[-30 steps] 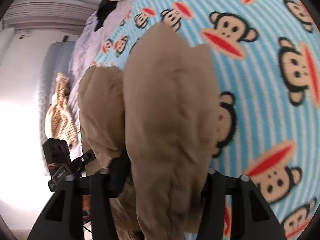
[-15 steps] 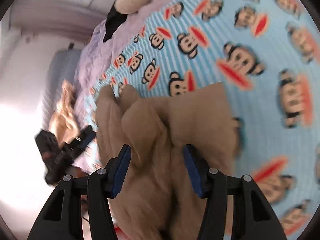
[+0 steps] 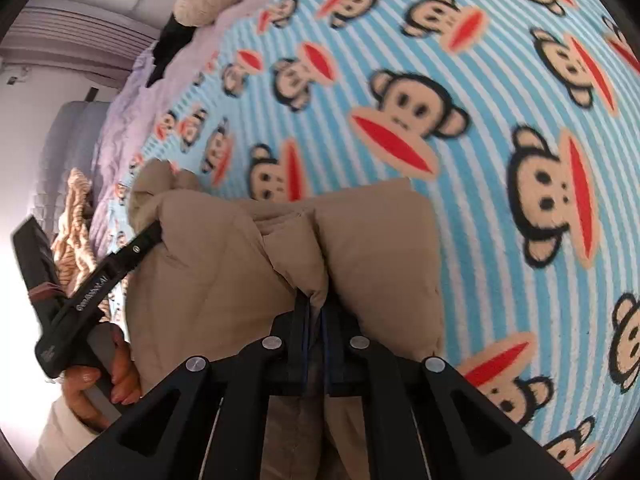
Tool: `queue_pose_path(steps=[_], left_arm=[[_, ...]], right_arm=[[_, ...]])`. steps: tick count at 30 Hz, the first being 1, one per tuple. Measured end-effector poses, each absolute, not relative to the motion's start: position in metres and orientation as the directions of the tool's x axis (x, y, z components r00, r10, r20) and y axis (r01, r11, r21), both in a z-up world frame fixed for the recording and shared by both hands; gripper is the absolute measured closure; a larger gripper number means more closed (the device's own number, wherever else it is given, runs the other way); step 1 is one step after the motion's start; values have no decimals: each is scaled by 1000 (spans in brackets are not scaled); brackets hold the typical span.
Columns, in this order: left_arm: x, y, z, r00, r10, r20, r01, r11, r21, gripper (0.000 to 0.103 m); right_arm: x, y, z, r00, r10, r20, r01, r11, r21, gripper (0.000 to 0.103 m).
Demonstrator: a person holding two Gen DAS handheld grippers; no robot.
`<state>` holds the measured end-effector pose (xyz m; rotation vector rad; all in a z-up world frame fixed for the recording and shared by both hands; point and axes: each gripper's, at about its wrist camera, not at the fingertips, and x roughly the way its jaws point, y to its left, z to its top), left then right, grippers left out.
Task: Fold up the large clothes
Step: 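Lower the jacket bundle onto the blanket and open both tools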
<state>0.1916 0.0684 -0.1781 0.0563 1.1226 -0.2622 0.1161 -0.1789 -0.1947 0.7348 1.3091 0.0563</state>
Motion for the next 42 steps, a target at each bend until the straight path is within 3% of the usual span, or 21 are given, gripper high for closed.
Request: queue_pose_path(steps=[5,10,13,20,27,32,42], left_arm=[[188,74,-178,409,-176,-895,244,967,-78,23],[187,77,-177,415,-181,-892,246,966,-82,23],[184,81,-169,407,-182,-895,246,966,-84,23],[124,128,-127,377,-242,-894,307,943,-126,23],[43,149,-160,257,-231,-938,296,943,-151,20],[33,157,-164,223,-240,-945,218,957,-192,20],[30,161,-156,213,-253,-944,268,944,-192,20]], right_arm=[[104,-177,-168,299,418,-858,360,783,507,96],[66,-140,-113,327,493,-806,179,805,565,95],[42,-113,-124,219,445,-868,129,869,478,96],[23,-123,-141,212,455,-865,260,827,499,97],[11,-113,-158,179,401,-898,263,860,437,98],[6,-104,-166,135,356,-925,286,880,380,99],[-13,-107,-134,157,257,-954,348,889,297,97]])
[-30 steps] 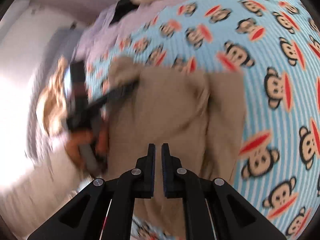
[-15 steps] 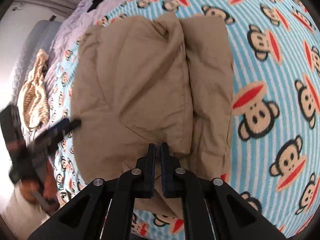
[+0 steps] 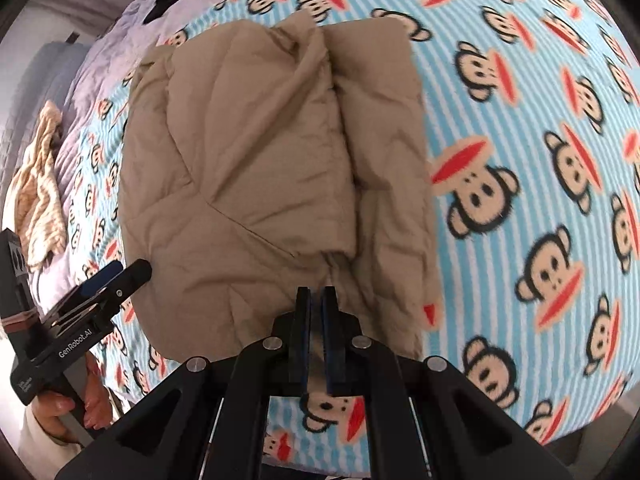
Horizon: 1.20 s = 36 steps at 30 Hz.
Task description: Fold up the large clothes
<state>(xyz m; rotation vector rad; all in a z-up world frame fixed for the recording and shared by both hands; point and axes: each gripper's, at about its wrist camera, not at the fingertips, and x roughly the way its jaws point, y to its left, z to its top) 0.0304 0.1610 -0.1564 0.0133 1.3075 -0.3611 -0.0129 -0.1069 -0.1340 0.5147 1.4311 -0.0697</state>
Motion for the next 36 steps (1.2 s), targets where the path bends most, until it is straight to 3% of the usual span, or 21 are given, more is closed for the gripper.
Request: queue_pose_path(steps=[16,36], left_arm=[[4,165,-139,212,-213,-954,229,960,-163,20],[-81,145,-58,309,-173,-935,163,978,-127,20]], right_arm=[[-27,-106,-122,153,258,-954,340,893,296,97],[-76,-120,-62,242,320,-916,227,899,374,97]])
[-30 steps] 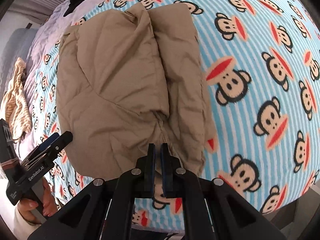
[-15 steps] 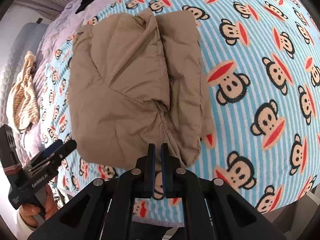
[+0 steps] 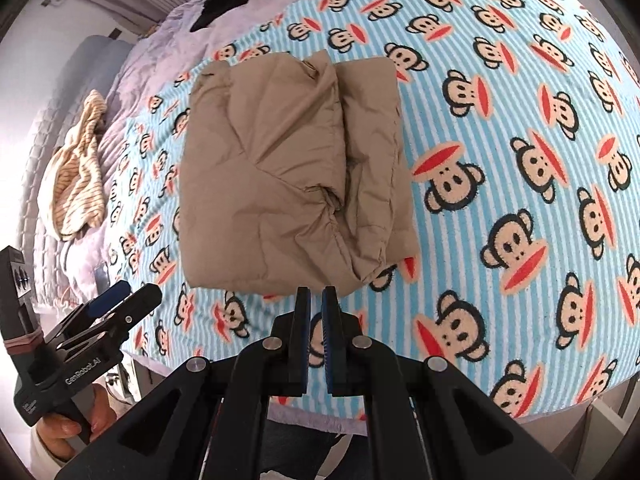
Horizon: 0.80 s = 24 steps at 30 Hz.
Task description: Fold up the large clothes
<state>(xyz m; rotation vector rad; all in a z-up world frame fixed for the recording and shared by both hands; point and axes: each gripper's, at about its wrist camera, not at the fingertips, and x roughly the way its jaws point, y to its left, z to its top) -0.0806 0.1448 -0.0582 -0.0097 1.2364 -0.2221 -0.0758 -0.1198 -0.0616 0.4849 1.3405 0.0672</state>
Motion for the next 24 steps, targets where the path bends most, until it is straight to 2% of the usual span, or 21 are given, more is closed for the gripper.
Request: queue_pose_path(steps=[1,2,11,14,15,16,17,18,21,24], left_arm=[[-84,146,-56,318,-170,-933,158,980,-125,16],[-88,148,-51,333,-162,-929,148,982,-118,0],[-93,167,-17,429,-157,-890,120,986,-116,0],[-84,180,-5,446,-189,-875,115,981,-153,0],[-80,184,-2,451,-181,-874,114,983,-145,0],[-78,186,1,459,-164,-873,110,986,-127,0],[-75,189,5,472,-137,-871,101,990,-101,0],[-73,192,10,486,-130,-864,96,991,-95,0],[-64,201,24,508,-153,-847,94,988,-122,0],[-60,200,38,540,-104,-835,87,994,-68,0]], right_arm=[[-78,-119,-60,242,321,-916,222,900,374,97],[-79,-118,-59,242,320,-916,218,902,373,97],[-86,-110,-34,292,274,-916,179,925,334,97],[-79,-102,-19,336,240,-911,161,938,307,95],[-76,-98,-13,353,221,-909,158,944,290,80],[-73,-94,-6,368,199,-908,158,949,272,47],[-70,-90,0,385,179,-905,160,953,256,33],[-69,-86,8,410,166,-897,159,955,250,27],[-63,-74,30,451,138,-882,146,963,225,27],[-57,-67,48,489,96,-867,153,969,193,24]])
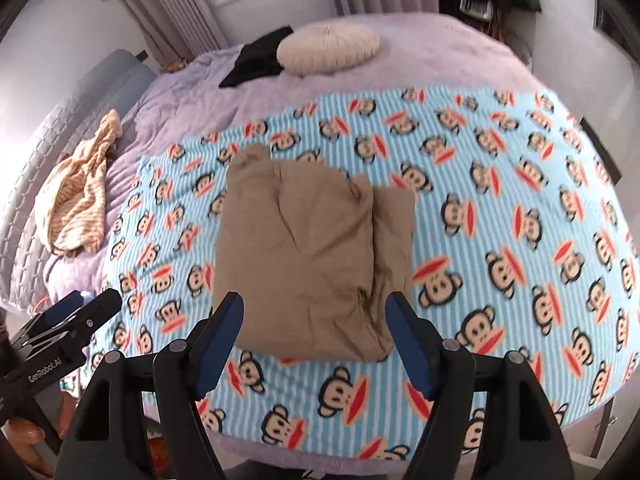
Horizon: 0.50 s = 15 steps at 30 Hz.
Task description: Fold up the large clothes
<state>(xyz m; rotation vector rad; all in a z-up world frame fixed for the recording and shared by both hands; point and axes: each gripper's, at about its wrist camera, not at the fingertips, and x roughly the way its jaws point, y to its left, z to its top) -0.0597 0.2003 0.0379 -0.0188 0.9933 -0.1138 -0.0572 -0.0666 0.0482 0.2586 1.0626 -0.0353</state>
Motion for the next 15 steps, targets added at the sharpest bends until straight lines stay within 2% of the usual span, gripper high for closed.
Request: queue_pose_path(steps=[5,7,15], left_arm=[[-57,195,52,559,-64,-827,96,995,-12,0],[-58,194,57,565,-61,-823,95,995,-9,0],[-60,194,71,596,-63,-801,97,995,-6,0]], right_arm=[[-52,-63,67,546,24,-837,166,977,136,13],[-51,-61,74,563,5,-826,170,978,122,0],[-52,-58,89,610,-40,-791,185,978,93,0]])
